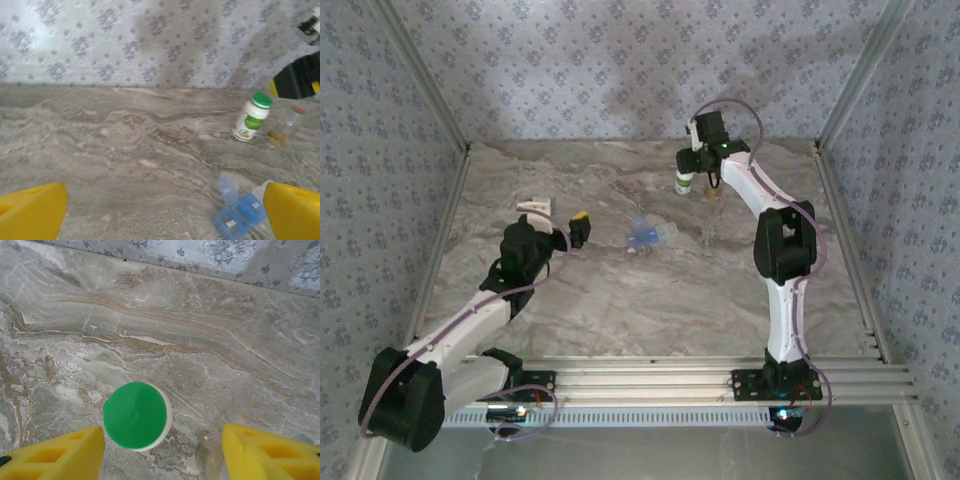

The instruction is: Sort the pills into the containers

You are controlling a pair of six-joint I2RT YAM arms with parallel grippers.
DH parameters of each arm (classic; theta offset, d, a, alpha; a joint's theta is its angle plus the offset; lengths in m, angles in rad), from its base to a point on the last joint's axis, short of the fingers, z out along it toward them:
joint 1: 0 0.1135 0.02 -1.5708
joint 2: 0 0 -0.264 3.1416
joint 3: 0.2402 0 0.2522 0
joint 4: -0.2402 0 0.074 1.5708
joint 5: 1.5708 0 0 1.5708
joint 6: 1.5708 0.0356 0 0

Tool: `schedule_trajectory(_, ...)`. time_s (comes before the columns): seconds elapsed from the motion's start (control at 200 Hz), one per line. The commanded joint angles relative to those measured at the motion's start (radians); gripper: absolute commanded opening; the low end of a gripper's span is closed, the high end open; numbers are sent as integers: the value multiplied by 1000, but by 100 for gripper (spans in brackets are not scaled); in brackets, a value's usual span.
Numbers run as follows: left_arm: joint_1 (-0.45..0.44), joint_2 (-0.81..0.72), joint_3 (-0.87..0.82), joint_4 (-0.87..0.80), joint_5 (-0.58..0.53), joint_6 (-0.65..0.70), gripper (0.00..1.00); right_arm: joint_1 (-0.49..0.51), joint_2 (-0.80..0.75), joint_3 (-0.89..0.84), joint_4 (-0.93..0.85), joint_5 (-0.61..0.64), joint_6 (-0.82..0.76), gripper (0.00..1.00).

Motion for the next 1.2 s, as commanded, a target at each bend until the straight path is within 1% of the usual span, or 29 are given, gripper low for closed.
schedule_trajectory(0.0, 8, 24, 10, 38, 0, -60, 100, 8, 58, 92, -52, 1, -2, 66)
schedule_trajectory(0.1, 8, 59, 39, -3, 25, -53, 100, 15, 104, 131, -63, -1, 3, 67)
schedule_trajectory(0.245, 7, 81, 57, -11, 86, -45, 99, 18, 171, 197, -98, -20, 8, 70)
schedule_trajectory(0.335, 5, 80, 61, -16, 101, -38, 100, 19, 214, 252, -165, -36, 18, 69)
schedule_trajectory(0.415, 5, 77, 62, -21, 102, -32, 99, 18, 241, 277, -183, -40, 17, 68)
schedule_trajectory(0.63, 2, 78, 63, -25, 105, -25, 99, 17, 263, 283, -186, -78, -12, 59)
schedule_trajectory(0.725, 2, 81, 65, -26, 105, -22, 100, 14, 266, 283, -190, -100, -41, 53)
schedule_trajectory(0.83, 1, 89, 70, -31, 104, -20, 100, 6, 273, 293, -202, -131, -70, 42)
schedule_trajectory(0.935, -1, 96, 75, -35, 115, -11, 99, -6, 268, 295, -213, -194, -107, 38)
schedule_trajectory(0.97, 0, 98, 79, -39, 122, -2, 99, -8, 258, 296, -215, -224, -130, 37)
schedule_trajectory(1.049, -1, 110, 89, -38, 154, 38, 99, -9, 215, 278, -215, -344, -221, 35)
schedule_trajectory(1.109, -1, 126, 95, -23, 210, 87, 100, -6, 164, 241, -205, -406, -324, 33)
schedule_trajectory(1.134, 0, 134, 99, -14, 236, 108, 99, -3, 120, 201, -196, -445, -406, 33)
schedule_trajectory(1.194, 0, 161, 111, 4, 318, 160, 99, 6, 34, 113, -168, -506, -535, 30)
